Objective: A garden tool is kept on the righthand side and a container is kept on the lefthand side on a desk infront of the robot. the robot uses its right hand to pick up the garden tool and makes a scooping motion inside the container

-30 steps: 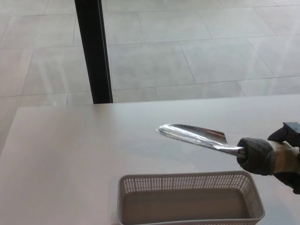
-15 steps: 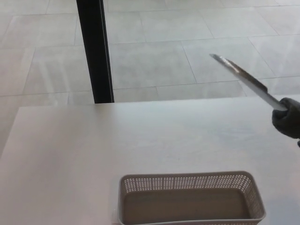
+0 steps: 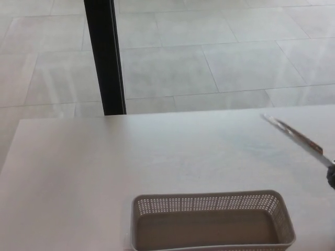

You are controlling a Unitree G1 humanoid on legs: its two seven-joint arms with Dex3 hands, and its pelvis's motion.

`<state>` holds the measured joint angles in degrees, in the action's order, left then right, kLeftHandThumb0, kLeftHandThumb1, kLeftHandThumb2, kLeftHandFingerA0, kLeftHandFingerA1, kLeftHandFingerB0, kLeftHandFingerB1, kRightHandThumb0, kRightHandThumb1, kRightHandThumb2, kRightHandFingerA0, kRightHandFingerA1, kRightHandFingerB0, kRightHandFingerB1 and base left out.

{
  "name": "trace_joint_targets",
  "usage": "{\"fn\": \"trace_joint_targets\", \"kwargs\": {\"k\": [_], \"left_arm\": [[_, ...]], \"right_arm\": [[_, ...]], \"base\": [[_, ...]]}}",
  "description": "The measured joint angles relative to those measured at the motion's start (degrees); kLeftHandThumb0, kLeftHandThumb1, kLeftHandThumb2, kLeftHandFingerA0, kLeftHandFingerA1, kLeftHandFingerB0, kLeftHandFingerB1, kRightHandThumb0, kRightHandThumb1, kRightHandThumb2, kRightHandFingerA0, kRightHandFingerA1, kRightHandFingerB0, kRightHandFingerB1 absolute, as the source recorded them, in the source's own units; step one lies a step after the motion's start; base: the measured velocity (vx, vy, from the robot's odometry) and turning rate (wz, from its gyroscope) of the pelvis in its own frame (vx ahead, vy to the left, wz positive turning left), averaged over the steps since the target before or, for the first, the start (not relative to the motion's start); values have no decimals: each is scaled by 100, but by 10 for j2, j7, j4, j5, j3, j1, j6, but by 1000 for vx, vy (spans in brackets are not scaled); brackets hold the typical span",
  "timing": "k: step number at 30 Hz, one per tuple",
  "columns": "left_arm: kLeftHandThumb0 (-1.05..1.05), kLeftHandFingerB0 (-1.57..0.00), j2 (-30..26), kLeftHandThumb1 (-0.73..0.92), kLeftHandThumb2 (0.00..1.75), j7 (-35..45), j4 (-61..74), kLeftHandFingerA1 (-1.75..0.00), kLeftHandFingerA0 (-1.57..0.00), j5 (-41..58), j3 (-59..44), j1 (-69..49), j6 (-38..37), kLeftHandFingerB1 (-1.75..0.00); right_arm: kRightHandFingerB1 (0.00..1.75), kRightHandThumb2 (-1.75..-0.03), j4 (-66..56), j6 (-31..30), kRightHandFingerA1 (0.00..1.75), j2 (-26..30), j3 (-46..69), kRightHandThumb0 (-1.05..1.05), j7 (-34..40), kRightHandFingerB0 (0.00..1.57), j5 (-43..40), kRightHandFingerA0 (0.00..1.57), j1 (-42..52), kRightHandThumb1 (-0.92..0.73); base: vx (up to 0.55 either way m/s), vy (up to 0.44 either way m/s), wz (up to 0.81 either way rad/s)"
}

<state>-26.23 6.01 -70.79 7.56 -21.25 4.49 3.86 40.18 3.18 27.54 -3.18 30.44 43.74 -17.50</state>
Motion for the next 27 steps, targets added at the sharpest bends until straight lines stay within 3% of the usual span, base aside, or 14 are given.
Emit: {"fn": "trace_joint_targets", "kwargs": {"k": [3, 6, 7, 8, 10, 14, 15, 17, 22, 23, 24, 25, 26, 27], "left_arm": [[-37, -46, 0, 68, 60, -1, 6, -72, -62, 0, 0, 1, 1, -54], [-37, -48, 0, 67, 60, -1, 6, -71, -63, 1, 0, -1, 1, -55], [-37, -47, 0, 67, 60, -1, 6, -69, -62, 1, 0, -1, 1, -54], [-37, -52, 0, 66, 59, -1, 6, -76, -70, 1, 0, -2, 1, -57], [-37, -51, 0, 66, 59, -2, 6, -75, -69, 1, -1, -3, 1, -56], [-38, -49, 1, 67, 59, -2, 6, -67, -64, 1, 0, -4, 1, -52], [-37, -51, 1, 66, 59, -2, 6, -70, -66, 1, 0, -5, 1, -53], [-37, -50, 1, 66, 59, -2, 6, -70, -64, 0, 1, -5, 1, -54], [-37, -46, 1, 67, 60, -2, 6, -67, -63, 1, 1, -5, 1, -53], [-37, -48, 1, 68, 59, -2, 6, -68, -65, 1, 1, -5, 1, -54], [-37, -49, 1, 67, 59, -2, 6, -69, -66, 1, 1, -5, 1, -54], [-37, -49, 1, 67, 59, -2, 6, -69, -66, 1, 1, -5, 1, -54], [-39, -50, 2, 66, 59, -2, 6, -72, -68, 1, 1, -4, 1, -54], [-38, -49, 2, 67, 59, -2, 6, -69, -65, 0, 2, -4, 1, -53]], "right_arm": [[153, -72, 0, -9, 175, 15, -52, -28, 5, 68, 24, 89, 4, -55], [141, -69, -8, -22, 175, 32, -95, -31, 13, 70, 48, 89, 5, -59], [101, -94, -15, -30, 134, 41, -112, -39, 13, 80, 59, 117, 5, -49], [99, -99, -23, -39, 131, 47, -126, -37, 11, 82, 67, 115, 6, -54], [86, -93, -40, -54, 135, 48, -141, -39, -3, 80, 76, 118, 8, -47], [86, -90, -67, -77, 136, 47, -152, -39, -31, 79, 82, 118, 11, -44], [75, -63, -73, -82, 167, 46, -154, -37, -38, 78, 82, 88, 11, -63], [74, -63, -87, -95, 166, 42, -158, -36, -52, 78, 83, 89, 11, -63], [57, -61, -107, -122, 119, 34, -165, -57, -83, 56, 83, 87, 9, -71], [44, -93, -111, -129, 69, 30, -165, -68, -92, 6, 83, 33, 9, -58], [26, -93, -113, -134, 45, 27, -166, -74, -100, 6, 82, 1, 9, -55], [26, -93, -116, -138, 45, 21, -166, -74, -110, 6, 80, 1, 10, -55], [7, -95, -117, -140, 21, 18, -166, -88, -116, 1, 80, 0, 10, -61], [0, -98, -120, -144, 19, 14, -166, -100, -126, 0, 78, 0, 10, -68]], "base": [[0, 0, 0], [0, 0, 0], [0, 0, 0], [0, 0, 0], [0, 0, 0], [0, 0, 0], [0, 0, 0], [0, 0, 0], [0, 0, 0], [0, 0, 0], [0, 0, 0], [0, 0, 0], [0, 0, 0], [0, 0, 0]]}}
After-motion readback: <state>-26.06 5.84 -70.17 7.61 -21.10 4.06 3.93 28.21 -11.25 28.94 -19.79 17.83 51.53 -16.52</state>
